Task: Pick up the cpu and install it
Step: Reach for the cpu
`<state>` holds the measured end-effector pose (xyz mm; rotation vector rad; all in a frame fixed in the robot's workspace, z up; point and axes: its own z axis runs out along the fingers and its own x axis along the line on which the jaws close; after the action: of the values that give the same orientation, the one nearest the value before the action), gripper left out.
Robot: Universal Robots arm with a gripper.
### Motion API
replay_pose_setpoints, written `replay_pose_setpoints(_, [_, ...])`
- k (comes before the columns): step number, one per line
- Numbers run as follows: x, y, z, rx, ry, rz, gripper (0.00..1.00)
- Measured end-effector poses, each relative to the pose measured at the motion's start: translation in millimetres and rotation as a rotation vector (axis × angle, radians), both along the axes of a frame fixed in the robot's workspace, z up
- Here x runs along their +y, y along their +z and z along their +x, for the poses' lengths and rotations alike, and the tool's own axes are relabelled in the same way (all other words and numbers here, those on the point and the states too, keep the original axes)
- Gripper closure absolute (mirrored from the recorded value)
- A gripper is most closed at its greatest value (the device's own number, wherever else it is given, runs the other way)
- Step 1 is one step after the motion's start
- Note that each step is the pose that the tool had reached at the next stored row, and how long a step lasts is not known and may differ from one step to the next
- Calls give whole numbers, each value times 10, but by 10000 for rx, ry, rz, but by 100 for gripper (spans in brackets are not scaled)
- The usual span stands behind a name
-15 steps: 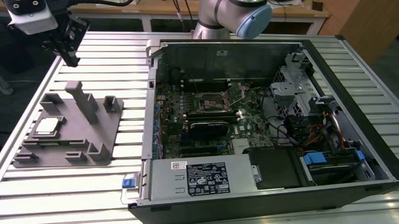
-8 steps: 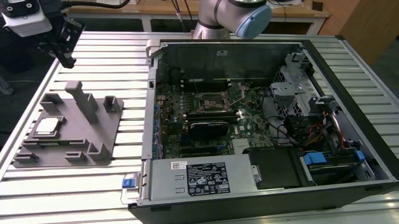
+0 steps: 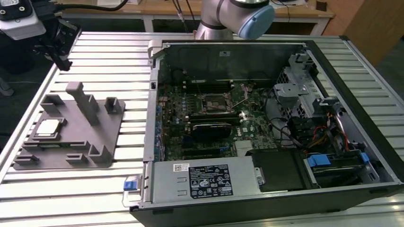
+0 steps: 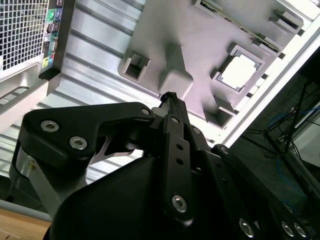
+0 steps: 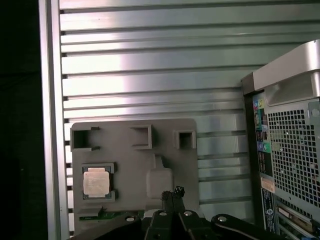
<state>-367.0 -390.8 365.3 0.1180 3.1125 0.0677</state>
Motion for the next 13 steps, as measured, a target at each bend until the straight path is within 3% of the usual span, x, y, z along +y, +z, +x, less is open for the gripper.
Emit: replay_pose_setpoints(13, [0,-70,-169,0,0,0,89])
